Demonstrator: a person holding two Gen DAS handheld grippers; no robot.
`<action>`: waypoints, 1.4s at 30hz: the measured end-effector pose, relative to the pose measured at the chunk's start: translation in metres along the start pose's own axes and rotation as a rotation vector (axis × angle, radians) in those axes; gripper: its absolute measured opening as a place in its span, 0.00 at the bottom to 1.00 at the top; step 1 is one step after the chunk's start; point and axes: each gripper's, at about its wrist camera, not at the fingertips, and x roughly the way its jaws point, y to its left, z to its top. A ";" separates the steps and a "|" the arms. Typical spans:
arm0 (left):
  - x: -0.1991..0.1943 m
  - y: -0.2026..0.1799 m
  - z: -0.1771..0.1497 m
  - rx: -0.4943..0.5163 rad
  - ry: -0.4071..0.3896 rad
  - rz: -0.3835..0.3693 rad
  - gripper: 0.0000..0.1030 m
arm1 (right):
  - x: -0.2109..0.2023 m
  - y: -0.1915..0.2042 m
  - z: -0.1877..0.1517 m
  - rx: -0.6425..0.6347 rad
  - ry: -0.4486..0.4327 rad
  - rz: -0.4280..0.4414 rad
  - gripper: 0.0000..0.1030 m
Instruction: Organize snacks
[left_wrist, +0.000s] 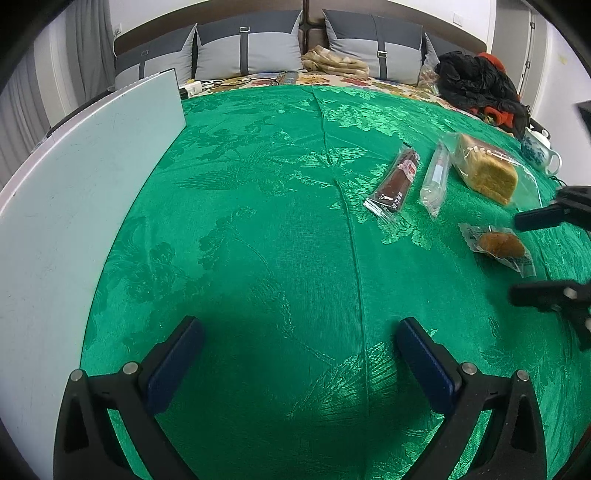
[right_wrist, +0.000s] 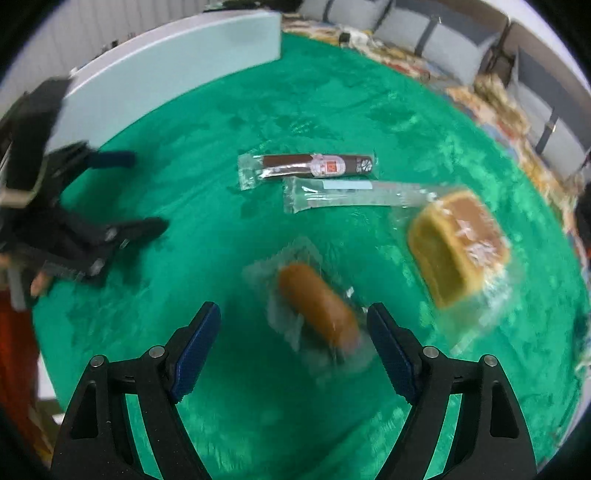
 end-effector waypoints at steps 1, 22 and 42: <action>0.000 0.000 0.000 0.000 0.000 0.000 1.00 | 0.007 -0.006 0.002 0.037 0.024 0.025 0.79; 0.000 0.000 0.000 0.000 0.000 0.000 1.00 | -0.027 -0.095 -0.110 0.795 0.011 0.428 0.17; 0.000 0.000 -0.001 0.000 0.000 0.001 1.00 | -0.070 -0.102 -0.191 0.670 -0.221 -0.386 0.73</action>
